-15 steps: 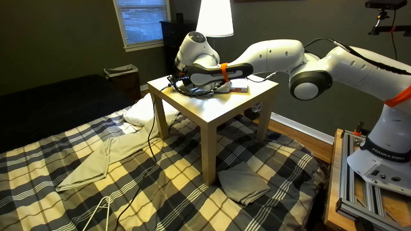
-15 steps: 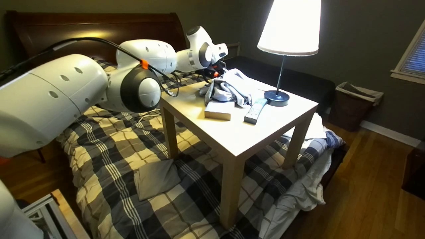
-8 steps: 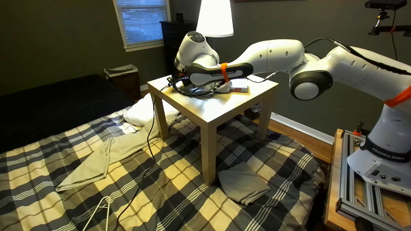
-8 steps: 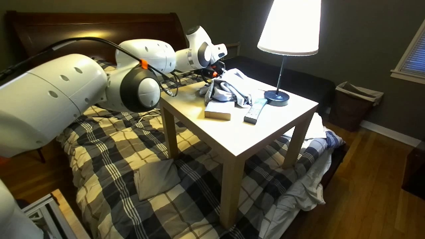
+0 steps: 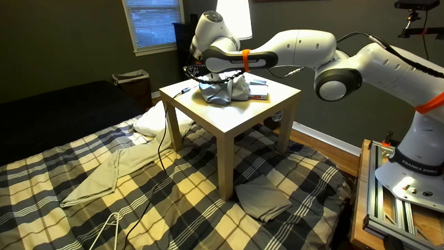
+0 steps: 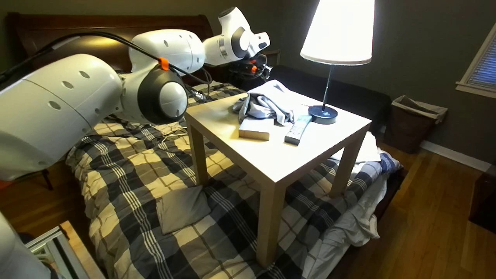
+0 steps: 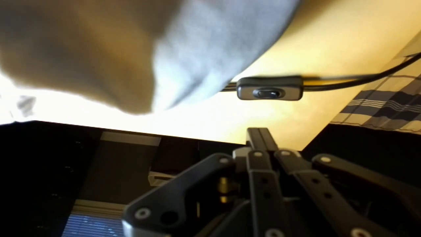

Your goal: Turn off the lamp.

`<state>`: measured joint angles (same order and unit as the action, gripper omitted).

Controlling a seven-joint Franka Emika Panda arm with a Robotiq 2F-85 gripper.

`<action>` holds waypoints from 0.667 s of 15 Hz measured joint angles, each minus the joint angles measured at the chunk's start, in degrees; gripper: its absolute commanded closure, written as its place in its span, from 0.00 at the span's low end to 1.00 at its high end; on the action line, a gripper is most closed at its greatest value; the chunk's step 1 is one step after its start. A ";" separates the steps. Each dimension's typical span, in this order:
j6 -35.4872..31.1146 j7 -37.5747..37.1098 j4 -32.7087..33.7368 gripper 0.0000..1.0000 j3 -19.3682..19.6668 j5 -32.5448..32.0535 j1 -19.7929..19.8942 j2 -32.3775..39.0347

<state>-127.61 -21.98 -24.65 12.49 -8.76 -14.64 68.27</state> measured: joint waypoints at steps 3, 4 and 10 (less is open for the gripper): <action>-0.09 -0.05 -0.07 1.00 -0.33 0.00 0.39 0.24; -0.18 -0.18 -0.11 1.00 -0.47 0.00 0.46 0.53; -5.93 -2.93 -0.27 1.00 -0.86 0.00 0.61 2.88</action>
<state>-133.55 -24.91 -24.92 11.64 -8.76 -14.03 71.16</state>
